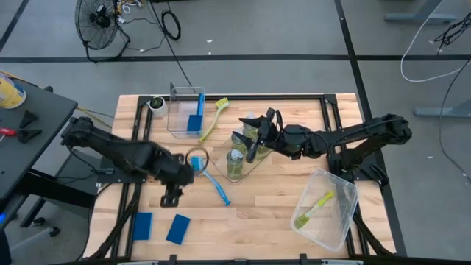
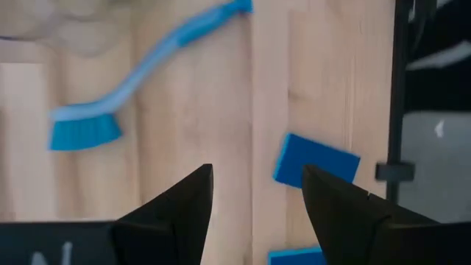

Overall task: Pick & Place Kitchen Sink Supplies
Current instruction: Put the blue sponge into the top transparent bin

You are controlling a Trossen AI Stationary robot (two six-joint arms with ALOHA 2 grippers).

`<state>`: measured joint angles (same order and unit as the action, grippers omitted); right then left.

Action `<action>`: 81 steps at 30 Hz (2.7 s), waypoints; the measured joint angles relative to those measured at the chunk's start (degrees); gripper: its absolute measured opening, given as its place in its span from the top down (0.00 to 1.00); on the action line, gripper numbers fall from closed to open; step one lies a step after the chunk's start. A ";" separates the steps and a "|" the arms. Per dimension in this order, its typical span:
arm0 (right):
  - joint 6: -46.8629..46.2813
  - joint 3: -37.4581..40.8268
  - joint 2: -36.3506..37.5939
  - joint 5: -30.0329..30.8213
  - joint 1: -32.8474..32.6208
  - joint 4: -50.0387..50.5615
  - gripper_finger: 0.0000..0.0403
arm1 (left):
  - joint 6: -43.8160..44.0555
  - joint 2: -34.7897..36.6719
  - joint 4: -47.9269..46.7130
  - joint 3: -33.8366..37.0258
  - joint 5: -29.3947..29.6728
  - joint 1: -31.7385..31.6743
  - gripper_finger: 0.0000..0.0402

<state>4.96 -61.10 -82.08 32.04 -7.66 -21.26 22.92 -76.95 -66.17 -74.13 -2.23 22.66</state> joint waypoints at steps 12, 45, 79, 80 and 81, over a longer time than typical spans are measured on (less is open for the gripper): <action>-0.88 0.00 0.00 0.02 -3.65 0.00 0.43 | 0.84 -0.04 26.86 22.28 -5.16 9.46 0.47; -1.49 0.00 0.00 0.04 -4.83 4.89 0.43 | -0.04 -4.08 53.48 39.94 -5.97 14.84 0.47; -1.50 0.00 0.00 2.01 -4.81 3.73 0.43 | 2.68 -9.03 46.69 32.23 -11.38 13.33 0.98; -1.49 0.00 0.00 2.01 -4.81 3.45 0.43 | 1.88 -8.85 45.21 31.02 -11.47 12.99 0.98; -1.49 0.00 0.00 2.01 -4.81 3.13 0.43 | 0.93 -8.63 43.39 29.75 -11.52 12.61 0.98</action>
<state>3.46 -61.10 -82.08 34.04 -12.47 -18.13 23.85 -85.57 -22.78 -44.38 -13.75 35.28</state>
